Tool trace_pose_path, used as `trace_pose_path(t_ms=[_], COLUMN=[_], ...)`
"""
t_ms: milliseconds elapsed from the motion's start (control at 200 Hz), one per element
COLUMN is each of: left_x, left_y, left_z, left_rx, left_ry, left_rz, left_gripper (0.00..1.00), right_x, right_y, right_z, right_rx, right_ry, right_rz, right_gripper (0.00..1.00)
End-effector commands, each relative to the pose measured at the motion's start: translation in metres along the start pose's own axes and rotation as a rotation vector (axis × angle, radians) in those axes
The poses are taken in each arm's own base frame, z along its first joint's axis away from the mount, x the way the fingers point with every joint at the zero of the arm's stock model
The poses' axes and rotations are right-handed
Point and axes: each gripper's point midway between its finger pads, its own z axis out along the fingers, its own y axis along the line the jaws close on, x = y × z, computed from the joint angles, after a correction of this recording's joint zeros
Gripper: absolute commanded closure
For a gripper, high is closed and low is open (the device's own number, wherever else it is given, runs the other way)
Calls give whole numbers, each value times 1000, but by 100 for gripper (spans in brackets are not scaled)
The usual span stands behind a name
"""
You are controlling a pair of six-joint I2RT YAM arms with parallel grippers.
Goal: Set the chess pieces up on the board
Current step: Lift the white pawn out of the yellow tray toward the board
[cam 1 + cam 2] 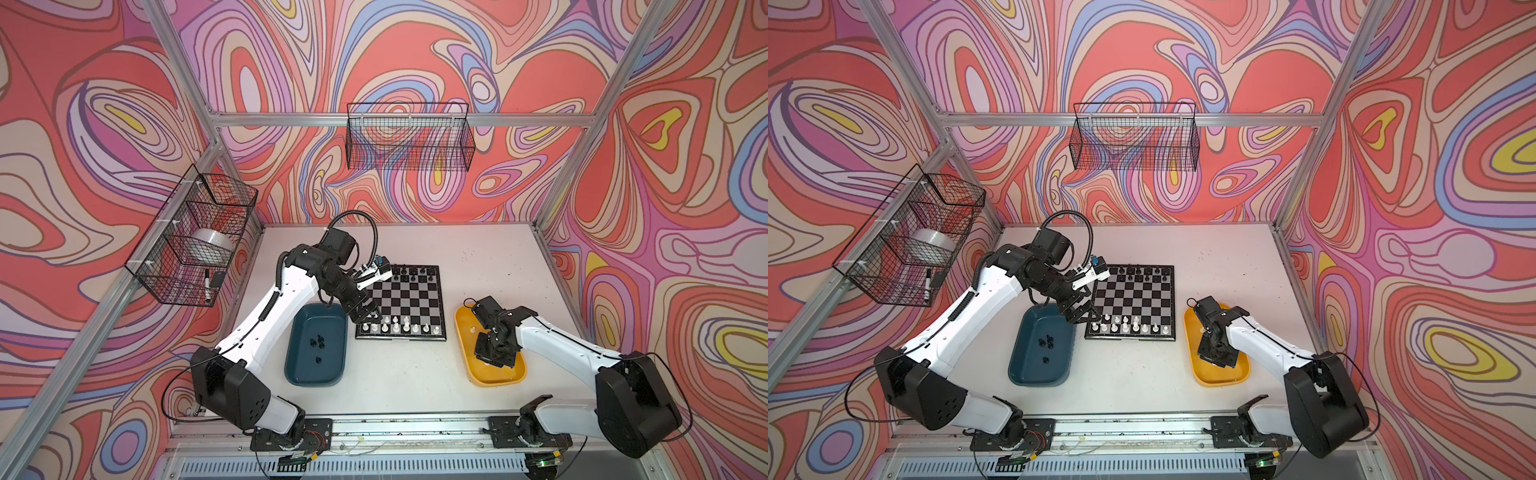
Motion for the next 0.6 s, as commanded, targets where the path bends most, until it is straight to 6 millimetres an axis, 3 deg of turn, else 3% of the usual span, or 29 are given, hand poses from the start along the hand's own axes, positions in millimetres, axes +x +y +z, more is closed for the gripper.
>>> trace_pose_path(t_ms=[0, 591], left_x=[4, 7], left_y=[-3, -3], left_z=[1, 1], left_rx=[11, -2], left_ry=[11, 16], left_rz=[-2, 2], left_gripper=[6, 6], right_x=[-5, -15], right_y=[2, 15], right_z=[0, -16], right_rx=[-2, -33], right_ry=[-11, -23], right_rz=[2, -28], right_gripper=[90, 92])
